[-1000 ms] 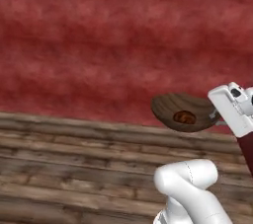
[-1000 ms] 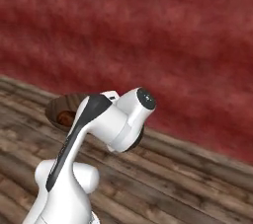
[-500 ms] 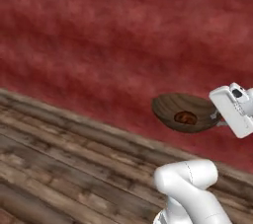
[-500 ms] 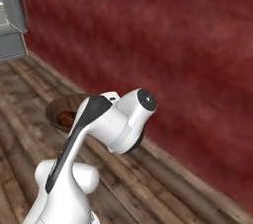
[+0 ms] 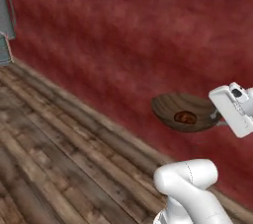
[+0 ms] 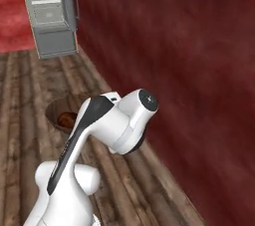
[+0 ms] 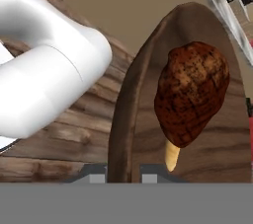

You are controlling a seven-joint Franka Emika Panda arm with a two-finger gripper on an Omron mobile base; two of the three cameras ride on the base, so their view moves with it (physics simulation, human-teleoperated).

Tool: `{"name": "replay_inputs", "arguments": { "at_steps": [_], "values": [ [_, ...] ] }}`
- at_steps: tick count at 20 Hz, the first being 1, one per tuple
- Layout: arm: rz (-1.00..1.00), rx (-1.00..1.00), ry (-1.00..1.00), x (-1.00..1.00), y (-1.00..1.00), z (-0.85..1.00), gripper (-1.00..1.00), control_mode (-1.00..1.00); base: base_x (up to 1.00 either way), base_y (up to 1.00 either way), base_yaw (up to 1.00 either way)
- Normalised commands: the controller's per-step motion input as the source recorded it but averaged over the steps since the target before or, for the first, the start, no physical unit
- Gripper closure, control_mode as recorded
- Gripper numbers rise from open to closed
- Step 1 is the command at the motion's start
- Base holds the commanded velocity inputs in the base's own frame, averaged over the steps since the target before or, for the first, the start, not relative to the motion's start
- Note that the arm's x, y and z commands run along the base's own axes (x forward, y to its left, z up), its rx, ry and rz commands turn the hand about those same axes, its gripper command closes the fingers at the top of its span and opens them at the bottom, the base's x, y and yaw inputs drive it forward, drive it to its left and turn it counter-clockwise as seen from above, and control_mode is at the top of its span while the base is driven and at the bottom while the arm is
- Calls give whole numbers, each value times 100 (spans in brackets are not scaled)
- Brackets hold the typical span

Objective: Place one of the steaks on the plate and the other in the bowl. Then place the bowl in the fridge.

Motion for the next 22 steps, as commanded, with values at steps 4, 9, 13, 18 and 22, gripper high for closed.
{"name": "replay_inputs", "arguments": {
  "at_steps": [4,9,13,18,22],
  "values": [
    [0,0,0,0,0,0,100,100,100,-18,51],
    [0,0,0,0,0,0,100,100,100,-1,46],
    [0,0,0,0,0,0,100,100,100,1,38],
    [0,0,0,0,0,0,100,100,100,0,38],
    [0,0,0,0,0,0,100,100,100,0,37]
  ]
}}
